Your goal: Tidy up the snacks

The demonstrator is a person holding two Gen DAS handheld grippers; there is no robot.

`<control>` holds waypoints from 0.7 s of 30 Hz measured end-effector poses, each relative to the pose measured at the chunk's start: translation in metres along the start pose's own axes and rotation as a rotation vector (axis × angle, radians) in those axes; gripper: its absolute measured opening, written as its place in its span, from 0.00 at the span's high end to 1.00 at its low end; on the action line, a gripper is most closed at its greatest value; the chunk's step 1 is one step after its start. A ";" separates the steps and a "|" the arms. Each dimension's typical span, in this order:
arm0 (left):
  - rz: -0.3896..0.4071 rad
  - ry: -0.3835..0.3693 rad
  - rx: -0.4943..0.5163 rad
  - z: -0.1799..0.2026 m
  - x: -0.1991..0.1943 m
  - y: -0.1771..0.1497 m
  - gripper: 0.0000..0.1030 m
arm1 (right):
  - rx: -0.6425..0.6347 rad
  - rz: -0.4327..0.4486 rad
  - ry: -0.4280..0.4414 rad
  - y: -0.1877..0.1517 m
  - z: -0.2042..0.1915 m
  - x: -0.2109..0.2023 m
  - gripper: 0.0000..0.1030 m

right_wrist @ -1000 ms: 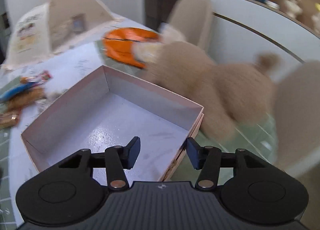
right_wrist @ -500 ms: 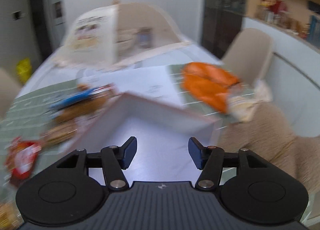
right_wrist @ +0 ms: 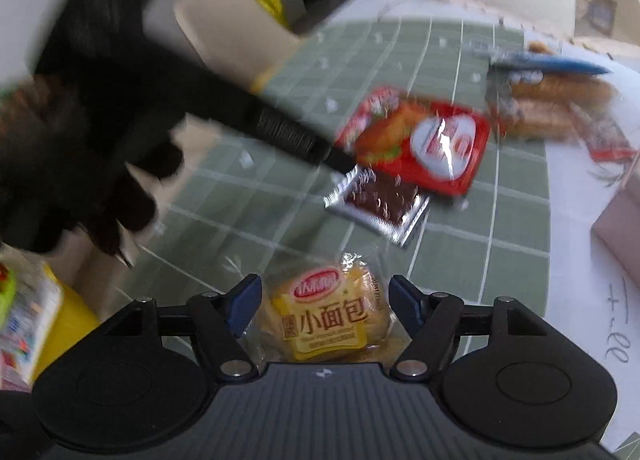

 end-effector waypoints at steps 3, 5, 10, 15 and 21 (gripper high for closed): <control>-0.003 -0.002 0.022 0.004 0.012 0.007 0.78 | -0.056 -0.011 -0.045 -0.012 0.008 -0.014 0.28; 0.007 -0.001 0.005 0.001 0.020 0.014 0.78 | -0.061 -0.007 -0.106 -0.019 0.027 -0.022 0.26; 0.027 -0.074 -0.068 -0.007 0.036 0.029 0.78 | 0.057 0.012 -0.208 -0.036 0.078 -0.044 0.26; -0.039 -0.116 -0.009 0.003 0.034 0.019 0.78 | 0.180 0.022 -0.153 -0.055 0.096 -0.053 0.24; -0.074 -0.102 0.059 0.013 0.015 -0.013 0.76 | 0.139 0.032 -0.144 -0.067 0.090 -0.051 0.12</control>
Point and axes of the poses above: each gripper's, at about its wrist camera, not at the fingertips, and x roughly the way its jaws point, z to its right, y to its top, the point moved 5 cm from there along x, roughly the way its jaws point, and after that the axes turned 2 degrees about -x, right-handed, at the moved point
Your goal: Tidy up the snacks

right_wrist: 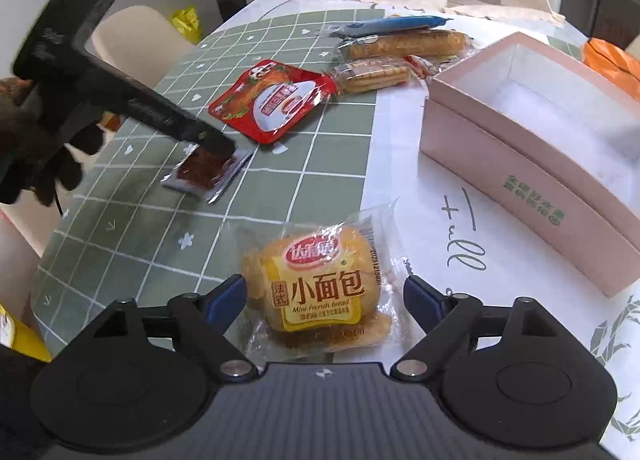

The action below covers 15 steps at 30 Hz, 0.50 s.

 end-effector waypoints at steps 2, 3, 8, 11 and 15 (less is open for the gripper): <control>0.019 0.015 0.009 0.001 -0.011 -0.007 0.76 | -0.039 -0.003 0.007 0.004 -0.006 0.007 0.09; 0.027 0.017 0.019 0.001 -0.017 -0.010 0.76 | -0.060 -0.003 0.012 0.008 -0.009 0.011 0.09; -0.032 0.074 0.231 0.017 -0.028 -0.030 0.76 | -0.131 -0.003 0.042 0.022 -0.020 0.023 0.07; -0.076 0.132 0.318 0.025 -0.017 -0.043 0.75 | -0.169 -0.013 0.051 0.024 -0.024 0.029 0.04; -0.050 0.146 0.264 0.026 -0.009 -0.039 0.73 | -0.252 -0.046 0.011 0.018 -0.028 0.038 0.00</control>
Point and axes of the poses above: each gripper's, at about its wrist camera, not at the fingertips, and x roughly the way its jaws point, z to its right, y to its top, the point moved 5 cm from there along x, roughly the way its jaws point, and after that the axes turned 2 degrees about -x, right-handed, at the moved point
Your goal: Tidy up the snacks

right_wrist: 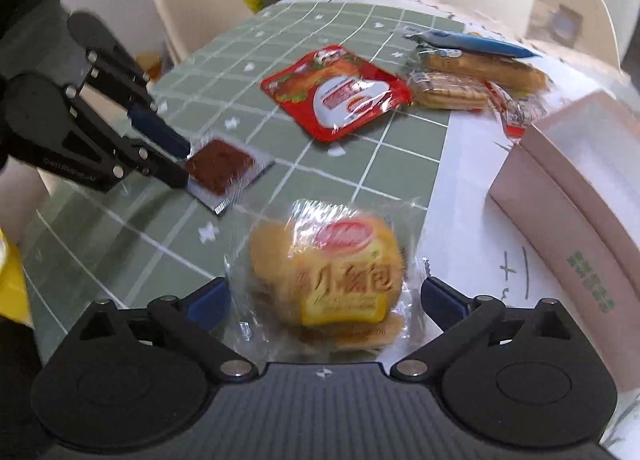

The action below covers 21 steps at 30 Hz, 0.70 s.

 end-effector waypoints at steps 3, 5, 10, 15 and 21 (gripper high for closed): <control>0.015 0.017 -0.075 -0.006 0.006 0.010 0.70 | 0.018 0.002 0.011 -0.003 0.002 0.000 0.00; 0.015 0.014 -0.101 -0.007 0.008 0.016 0.72 | 0.026 0.003 0.008 -0.004 0.002 -0.001 0.00; 0.026 -0.039 -0.014 0.008 0.004 0.026 0.72 | 0.059 0.005 -0.011 -0.008 0.003 -0.004 0.00; 0.063 -0.051 0.180 0.017 -0.007 0.036 0.71 | 0.076 -0.014 -0.021 -0.011 0.003 -0.006 0.00; -0.041 -0.075 0.379 0.031 0.018 0.044 0.70 | 0.067 -0.011 -0.016 -0.018 0.001 -0.010 0.00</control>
Point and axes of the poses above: each gripper's, at about its wrist camera, not at the fingertips, and x roughly the way its jaws point, z to its right, y to its top, the point moved 5 cm from there along x, roughly the way its jaws point, and after that the axes turned 2 degrees about -x, right-handed, at the moved point
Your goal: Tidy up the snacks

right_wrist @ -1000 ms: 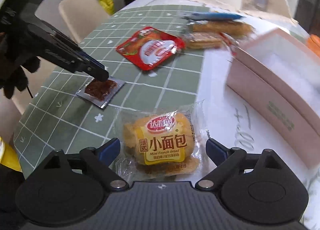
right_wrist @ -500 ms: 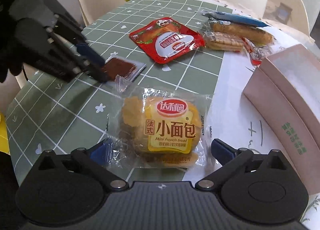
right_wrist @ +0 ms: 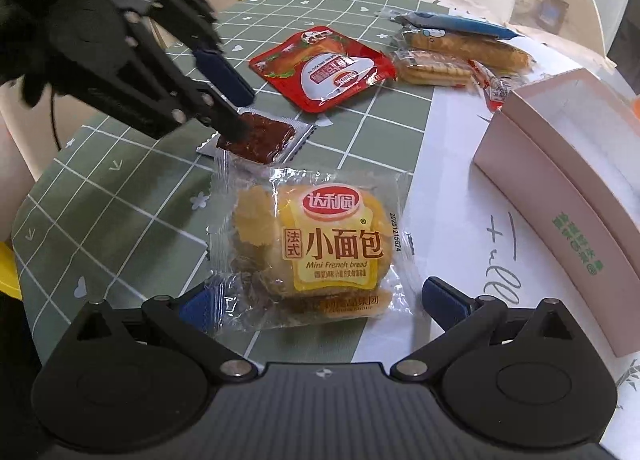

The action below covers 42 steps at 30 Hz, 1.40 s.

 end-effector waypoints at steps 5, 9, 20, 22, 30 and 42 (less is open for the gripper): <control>-0.030 -0.042 0.081 0.005 0.003 0.005 0.64 | 0.019 0.010 -0.013 -0.005 -0.002 -0.003 0.00; -0.006 -0.045 0.063 -0.002 0.005 0.009 0.59 | 0.034 0.015 -0.023 -0.006 -0.002 -0.004 0.00; 0.051 -0.005 -0.156 -0.035 0.016 0.027 0.59 | 0.084 0.043 -0.060 -0.013 -0.006 -0.009 0.00; 0.045 -0.014 -0.184 -0.033 0.018 0.027 0.49 | 0.086 0.040 -0.061 -0.013 -0.007 -0.008 0.00; 0.079 -0.147 -0.233 -0.004 0.010 0.017 0.24 | 0.086 0.006 -0.084 -0.021 0.013 -0.018 0.03; 0.088 -0.041 -0.174 -0.023 0.017 0.015 0.31 | 0.428 0.111 -0.018 -0.034 0.046 -0.073 0.07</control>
Point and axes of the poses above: each gripper's, at about its wrist camera, not at the fingertips, and x roughly the way its jaws point, z to its right, y to its top, the point moved 5 cm from there along x, roughly the way its jaws point, and after that the axes turned 2 degrees about -x, right-handed, at the moved point
